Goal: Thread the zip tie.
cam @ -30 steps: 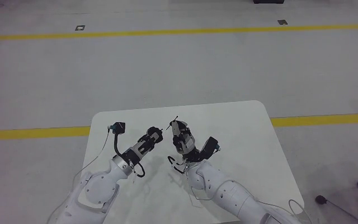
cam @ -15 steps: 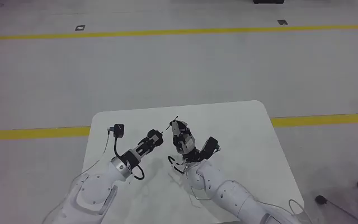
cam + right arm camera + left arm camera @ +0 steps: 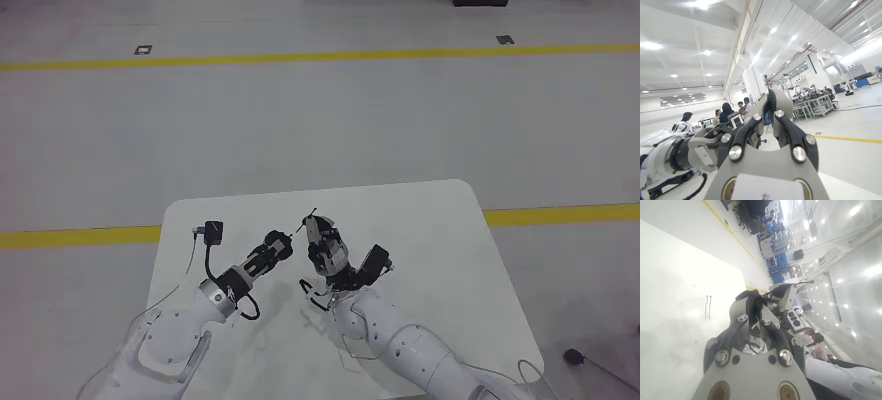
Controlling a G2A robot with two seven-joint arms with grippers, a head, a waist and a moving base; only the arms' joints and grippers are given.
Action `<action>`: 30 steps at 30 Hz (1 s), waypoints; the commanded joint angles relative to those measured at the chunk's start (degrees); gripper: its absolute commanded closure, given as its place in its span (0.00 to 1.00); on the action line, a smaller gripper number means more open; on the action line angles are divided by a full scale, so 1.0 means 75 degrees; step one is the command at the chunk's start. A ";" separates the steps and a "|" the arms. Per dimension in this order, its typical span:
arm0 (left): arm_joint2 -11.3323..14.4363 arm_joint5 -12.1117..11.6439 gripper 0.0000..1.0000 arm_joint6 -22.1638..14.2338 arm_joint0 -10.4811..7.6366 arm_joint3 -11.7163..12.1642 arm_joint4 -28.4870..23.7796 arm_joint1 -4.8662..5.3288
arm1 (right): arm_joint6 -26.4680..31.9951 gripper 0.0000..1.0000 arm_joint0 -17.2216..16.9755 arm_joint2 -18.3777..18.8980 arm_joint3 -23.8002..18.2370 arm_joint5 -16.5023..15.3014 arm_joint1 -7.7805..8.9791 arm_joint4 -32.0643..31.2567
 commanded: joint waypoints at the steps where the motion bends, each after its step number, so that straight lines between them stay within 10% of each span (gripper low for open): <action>1: 0.0000 0.0000 1.00 0.0000 0.0000 0.0000 0.0000 0.0000 | 0.0026 1.00 -0.0044 0.0061 -0.0030 -0.0033 -0.0005 -0.0106; 30: 0.0000 0.0000 1.00 0.0000 0.0000 0.0000 0.0000 0.0000 | -0.0074 1.00 -0.0126 0.0386 0.0448 -0.0096 -0.0355 -0.0760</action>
